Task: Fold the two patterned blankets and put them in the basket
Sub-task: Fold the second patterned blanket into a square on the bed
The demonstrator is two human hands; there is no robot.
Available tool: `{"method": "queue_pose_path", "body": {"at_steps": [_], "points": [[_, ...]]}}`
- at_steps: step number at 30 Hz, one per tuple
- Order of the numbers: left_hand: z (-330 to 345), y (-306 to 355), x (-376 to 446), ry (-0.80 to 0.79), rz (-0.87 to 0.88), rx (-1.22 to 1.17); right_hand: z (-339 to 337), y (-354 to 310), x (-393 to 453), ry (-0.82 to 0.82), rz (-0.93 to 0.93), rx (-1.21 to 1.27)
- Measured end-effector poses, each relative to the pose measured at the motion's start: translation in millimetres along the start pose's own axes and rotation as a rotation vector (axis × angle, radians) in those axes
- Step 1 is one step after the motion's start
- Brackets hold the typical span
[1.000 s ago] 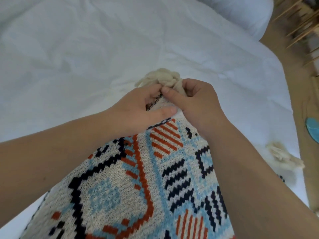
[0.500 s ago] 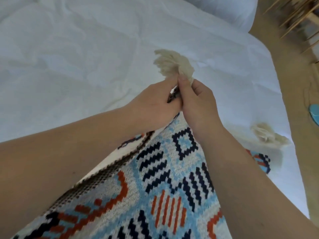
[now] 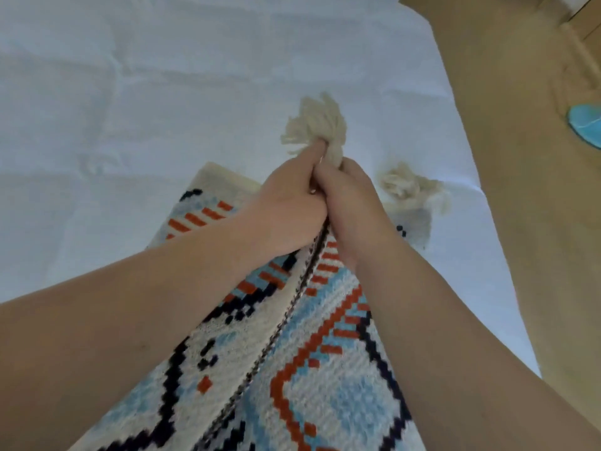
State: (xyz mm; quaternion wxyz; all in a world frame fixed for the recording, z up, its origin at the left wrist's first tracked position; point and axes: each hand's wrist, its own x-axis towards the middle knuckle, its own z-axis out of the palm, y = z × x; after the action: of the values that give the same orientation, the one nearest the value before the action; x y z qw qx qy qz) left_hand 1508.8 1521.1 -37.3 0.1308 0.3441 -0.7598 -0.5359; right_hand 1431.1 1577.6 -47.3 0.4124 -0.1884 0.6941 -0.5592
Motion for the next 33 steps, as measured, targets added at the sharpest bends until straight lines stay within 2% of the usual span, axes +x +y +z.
{"method": "queue_pose_path", "body": {"at_steps": [4, 8, 13, 19, 23, 26, 28, 31, 33], "points": [[45, 8, 20, -0.121, -0.058, -0.011, -51, 5, 10, 0.036, 0.032, -0.05], [84, 20, 42, -0.203, -0.151, -0.124, -90, 11, 21, 0.128, 0.061, -0.104], [139, 27, 48, -0.261, -0.249, -0.234, -134, 43, 21, 0.342, 0.089, -0.079], [175, 17, 49, -0.281, -0.231, -0.265, -170, 73, 30, 0.391, 0.013, -0.222], [186, 3, 48, -0.325, 0.019, 0.109, -188, 83, 39, 0.408, 0.008, -0.259], [185, -19, 44, -0.371, 0.251, 0.684, -197, 93, 42, 0.392, -0.017, -0.272], [184, -30, 47, -0.374, 0.28, 0.962, -200, 96, 46, 0.384, -0.02, -0.252], [186, -37, 51, -0.41, 0.235, 1.057, -200, 95, 51, 0.354, -0.015, -0.253], [189, -43, 53, -0.434, 0.195, 1.086, -196, 100, 47, 0.272, 0.023, -0.266]]}}
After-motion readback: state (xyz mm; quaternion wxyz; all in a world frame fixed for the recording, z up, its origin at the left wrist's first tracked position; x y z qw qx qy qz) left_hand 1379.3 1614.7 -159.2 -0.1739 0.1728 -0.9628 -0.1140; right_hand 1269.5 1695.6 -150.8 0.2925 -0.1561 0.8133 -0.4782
